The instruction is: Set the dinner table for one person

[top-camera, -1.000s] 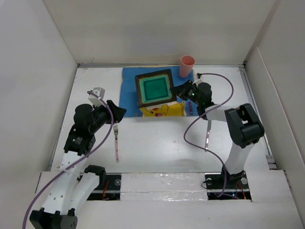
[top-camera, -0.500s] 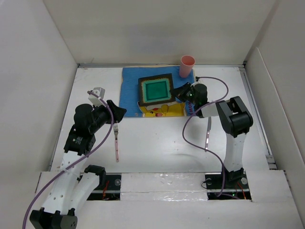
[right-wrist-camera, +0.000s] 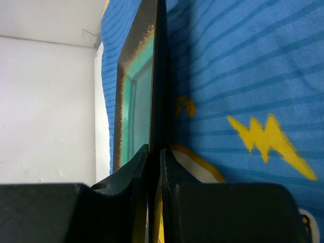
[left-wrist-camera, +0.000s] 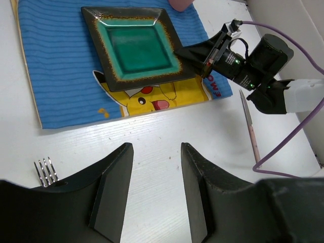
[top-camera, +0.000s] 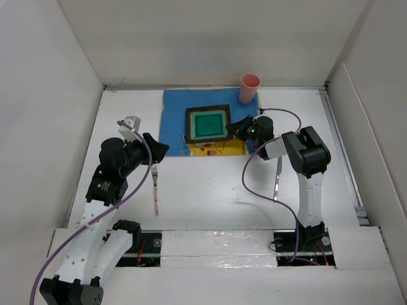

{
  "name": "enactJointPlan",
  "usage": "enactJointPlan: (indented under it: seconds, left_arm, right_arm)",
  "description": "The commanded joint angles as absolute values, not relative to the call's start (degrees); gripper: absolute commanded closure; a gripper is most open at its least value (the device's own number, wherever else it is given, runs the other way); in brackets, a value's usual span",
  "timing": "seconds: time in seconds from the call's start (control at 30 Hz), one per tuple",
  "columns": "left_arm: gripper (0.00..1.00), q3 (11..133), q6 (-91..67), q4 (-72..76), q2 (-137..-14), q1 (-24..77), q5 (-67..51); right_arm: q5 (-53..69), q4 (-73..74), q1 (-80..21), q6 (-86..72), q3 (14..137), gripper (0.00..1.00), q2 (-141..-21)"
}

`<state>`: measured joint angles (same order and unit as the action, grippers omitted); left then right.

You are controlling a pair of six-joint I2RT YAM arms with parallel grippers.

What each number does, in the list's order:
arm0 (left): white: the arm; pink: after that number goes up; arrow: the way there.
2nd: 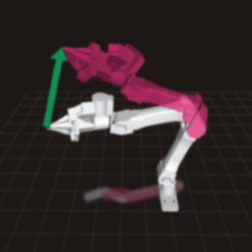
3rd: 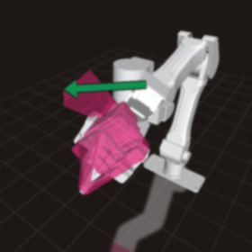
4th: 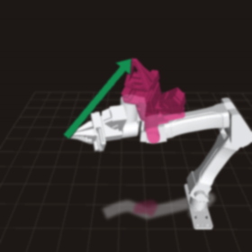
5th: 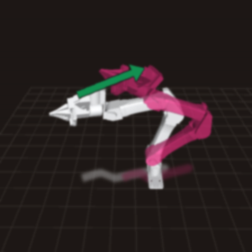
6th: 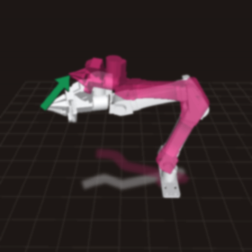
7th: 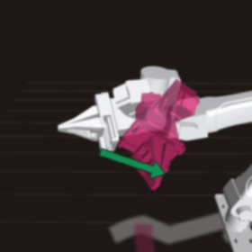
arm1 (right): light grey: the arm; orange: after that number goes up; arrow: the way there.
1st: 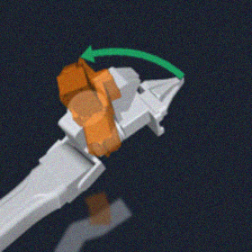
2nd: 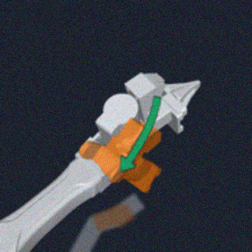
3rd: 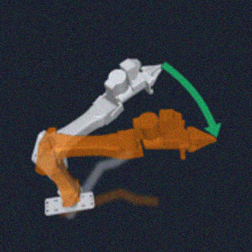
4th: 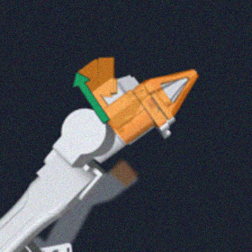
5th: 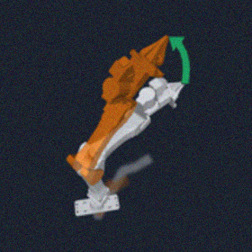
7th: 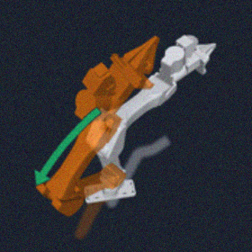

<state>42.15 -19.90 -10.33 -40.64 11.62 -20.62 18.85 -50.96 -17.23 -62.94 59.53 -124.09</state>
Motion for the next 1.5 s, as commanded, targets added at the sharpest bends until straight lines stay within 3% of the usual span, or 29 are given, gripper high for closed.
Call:
enactJointPlan:
  seconds: [0.0, 0.03, 0.13, 0.57, 0.83, 0.9, 0.93, 0.97, 1.03, 1.07, 1.37, 1.47]
  left_arm:
    - [0.61, 43.15, -19.6, -8.0, -40.34, 11.87, -21.45]
    - [0.61, 43.15, -19.6, -7.91, -40.43, 11.87, -21.53]
    - [0.61, 43.07, -19.6, -8.0, -40.34, 11.87, -21.62]
    - [0.61, 43.07, -19.69, -7.91, -39.73, 11.87, -21.01]
    - [0.6, 42.89, -20.13, -7.73, -39.2, 11.87, -21.0]
    - [0.6, 42.72, -20.21, -7.56, -38.85, 11.87, -20.83]
    - [0.6, 42.89, -20.21, -7.56, -38.93, 11.87, -20.4]
    - [0.6, 42.89, -20.21, -7.56, -38.94, 11.87, -20.39]
    - [0.6, 42.8, -20.48, -7.56, -39.02, 11.87, -20.22]
    - [0.6, 42.72, -20.74, -7.38, -38.94, 11.87, -20.21]
    - [0.63, 42.71, -30.84, -4.57, -38.67, 11.87, -19.69]
    - [0.57, 44.64, -34.97, -5.18, -39.37, 11.87, -20.65]
  right_arm:
    - [20.3, -64.87, -17.67, -65.13, 62.58, 0.85, -121.38]
    - [20.39, -64.6, -17.67, -64.95, 61.88, 0.75, -121.29]
    - [19.69, -63.72, -17.67, -63.73, 60.3, 0.62, -120.68]
    - [14.95, -52.39, -18.28, -55.02, 52.83, 0.61, -112.78]
    - [13.62, -43.96, -17.14, -48.44, 53.25, 0.54, -107.58]
    - [15.81, -40.02, -17.14, -46.16, 55.98, 0.53, -107.49]
    - [15.73, -38.95, -17.14, -44.4, 56.16, 0.67, -105.75]
    - [15.73, -37.89, -17.14, -44.38, 56.16, 0.67, -105.73]
    - [14.95, -35.0, -17.66, -40.88, 55.99, 0.93, -103.02]
    - [14.33, -32.37, -17.67, -39.74, 54.77, 1.0, -101.79]
    - [-5.79, -0.3, -18.02, -28.56, 41.85, 0.98, -75.54]
    - [-7.55, 6.83, -17.4, -31.54, 35.08, 0.75, -67.8]
